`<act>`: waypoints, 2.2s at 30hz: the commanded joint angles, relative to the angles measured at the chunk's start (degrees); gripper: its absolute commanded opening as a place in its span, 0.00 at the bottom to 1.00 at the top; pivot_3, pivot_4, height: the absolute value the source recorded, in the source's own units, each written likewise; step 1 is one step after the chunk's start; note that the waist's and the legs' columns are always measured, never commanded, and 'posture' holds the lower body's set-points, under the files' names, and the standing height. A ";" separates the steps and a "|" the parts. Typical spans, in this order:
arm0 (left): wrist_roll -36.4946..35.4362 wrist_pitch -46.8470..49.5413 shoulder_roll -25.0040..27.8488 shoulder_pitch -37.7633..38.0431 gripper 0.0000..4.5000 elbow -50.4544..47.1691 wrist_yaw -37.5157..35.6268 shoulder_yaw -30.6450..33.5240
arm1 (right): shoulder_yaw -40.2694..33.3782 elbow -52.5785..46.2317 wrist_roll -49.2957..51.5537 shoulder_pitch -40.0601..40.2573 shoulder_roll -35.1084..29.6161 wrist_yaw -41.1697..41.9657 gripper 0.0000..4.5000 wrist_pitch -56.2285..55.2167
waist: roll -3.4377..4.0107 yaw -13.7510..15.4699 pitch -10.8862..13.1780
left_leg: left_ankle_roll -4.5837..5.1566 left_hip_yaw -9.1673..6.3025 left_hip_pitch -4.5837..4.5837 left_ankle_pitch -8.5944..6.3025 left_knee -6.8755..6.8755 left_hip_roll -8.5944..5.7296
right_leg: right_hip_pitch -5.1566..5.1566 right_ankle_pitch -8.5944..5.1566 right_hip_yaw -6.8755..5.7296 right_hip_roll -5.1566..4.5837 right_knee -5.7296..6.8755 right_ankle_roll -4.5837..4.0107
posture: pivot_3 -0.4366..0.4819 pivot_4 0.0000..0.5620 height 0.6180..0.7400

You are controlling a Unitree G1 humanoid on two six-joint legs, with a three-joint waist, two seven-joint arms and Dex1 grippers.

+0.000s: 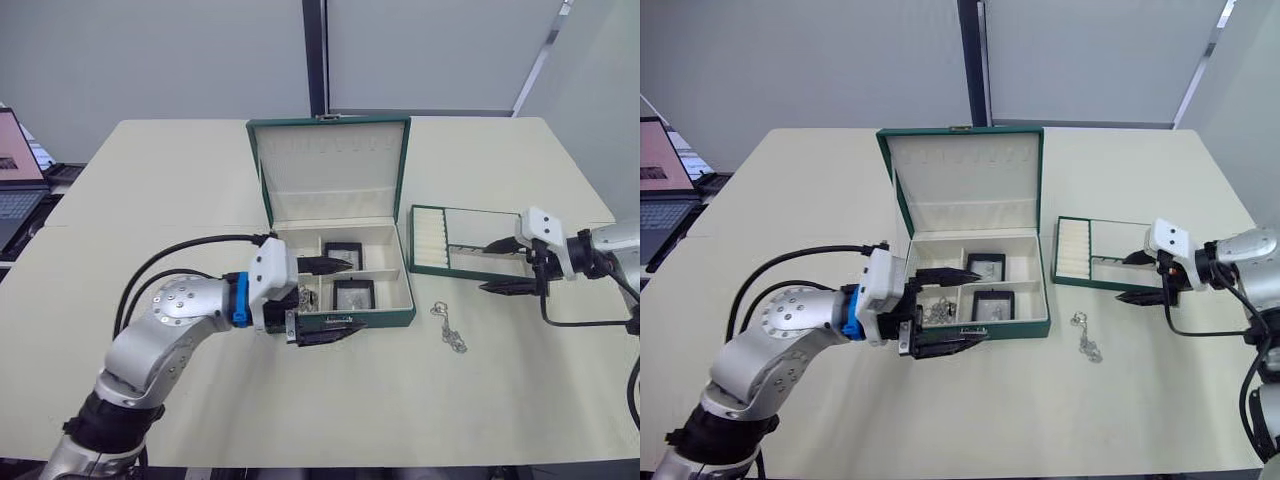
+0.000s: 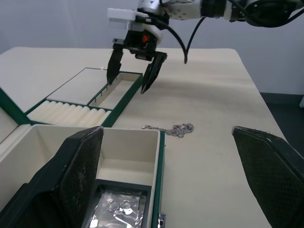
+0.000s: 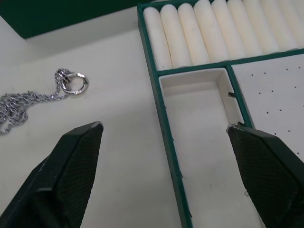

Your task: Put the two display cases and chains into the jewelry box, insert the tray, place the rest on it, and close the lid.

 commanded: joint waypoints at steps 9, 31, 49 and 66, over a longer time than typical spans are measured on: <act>4.62 -4.58 -6.21 -2.88 1.00 4.02 -1.20 -2.47 | 2.29 10.75 -7.95 -6.75 1.76 1.99 0.56 -8.89 | 0.01 0.01 -0.01 | 0.00 0.00 0.01 0.01 0.08 0.01 | 0.01 0.00 -0.01 -0.01 0.05 0.00 | 0.48 0.27 1.00; 6.59 -3.81 -9.21 -2.29 1.00 2.06 1.48 -3.05 | 2.95 14.47 -12.38 -9.52 3.89 1.32 0.28 -10.97 | 0.01 0.02 -0.01 | -0.01 0.00 0.01 0.01 0.11 0.00 | 0.02 0.00 -0.01 -0.02 0.08 0.00 | 0.48 0.27 1.00; 6.57 -3.88 -10.07 -4.07 1.00 3.95 1.71 -2.94 | 0.48 14.70 -10.57 -10.84 2.69 3.99 0.06 -11.12 | 0.01 0.02 -0.01 | -0.01 0.01 0.01 0.01 0.13 0.00 | 0.03 0.00 -0.02 -0.02 0.09 0.00 | 0.48 0.27 1.00; 7.13 -5.04 -12.74 -6.20 1.00 6.62 1.18 -3.53 | -1.28 9.03 -8.89 -8.35 -0.36 5.87 0.06 -7.69 | 0.02 0.05 -0.01 | 0.00 0.03 0.00 0.01 0.13 0.00 | 0.03 0.00 -0.02 -0.03 0.10 0.00 | 0.48 0.27 1.00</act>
